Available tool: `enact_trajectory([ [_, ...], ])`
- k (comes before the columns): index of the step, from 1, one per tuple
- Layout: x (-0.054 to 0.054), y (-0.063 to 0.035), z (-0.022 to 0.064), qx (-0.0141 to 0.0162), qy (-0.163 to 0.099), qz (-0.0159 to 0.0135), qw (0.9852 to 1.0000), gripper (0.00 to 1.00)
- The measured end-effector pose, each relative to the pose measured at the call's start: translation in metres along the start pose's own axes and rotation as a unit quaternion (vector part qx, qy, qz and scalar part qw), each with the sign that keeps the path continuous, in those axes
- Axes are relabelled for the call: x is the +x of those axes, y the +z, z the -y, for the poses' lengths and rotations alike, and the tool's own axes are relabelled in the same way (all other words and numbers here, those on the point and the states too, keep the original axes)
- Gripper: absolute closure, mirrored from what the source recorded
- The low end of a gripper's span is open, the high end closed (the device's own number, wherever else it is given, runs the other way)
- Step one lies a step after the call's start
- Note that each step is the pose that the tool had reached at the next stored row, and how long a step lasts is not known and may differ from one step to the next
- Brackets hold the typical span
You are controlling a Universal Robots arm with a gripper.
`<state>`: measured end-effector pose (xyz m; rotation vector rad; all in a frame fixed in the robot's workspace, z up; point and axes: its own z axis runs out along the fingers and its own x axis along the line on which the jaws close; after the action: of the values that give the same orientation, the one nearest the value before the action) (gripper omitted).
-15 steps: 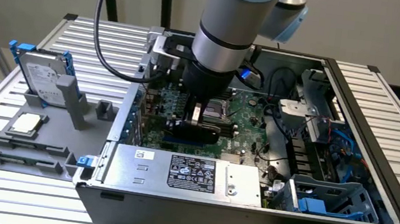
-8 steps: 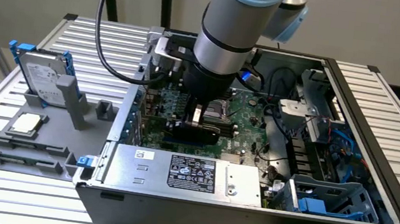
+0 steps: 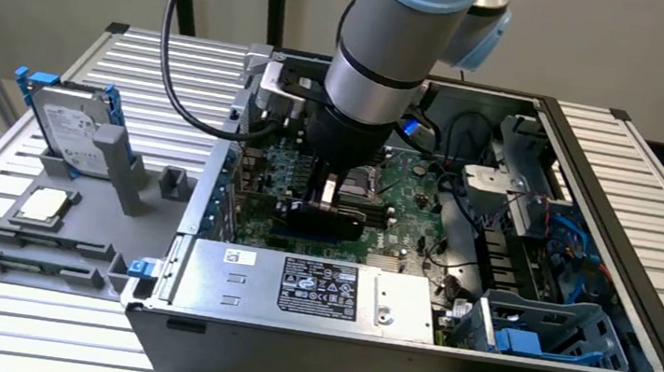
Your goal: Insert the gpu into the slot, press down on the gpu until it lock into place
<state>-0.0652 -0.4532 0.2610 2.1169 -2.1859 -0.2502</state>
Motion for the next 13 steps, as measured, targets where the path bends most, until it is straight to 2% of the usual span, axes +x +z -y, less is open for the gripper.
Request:
enact_trajectory([
  [7, 0.0002, 0.0019, 0.0030, -0.0063, 0.000, 0.0006, 1.0000, 0.74],
  [9, -0.0001, 0.0034, 0.0046, -0.0072, 0.000, 0.0020, 1.0000, 0.74],
  [13, 0.0002, 0.0050, 0.0061, -0.0117, 0.000, 0.0024, 0.9999, 0.74],
])
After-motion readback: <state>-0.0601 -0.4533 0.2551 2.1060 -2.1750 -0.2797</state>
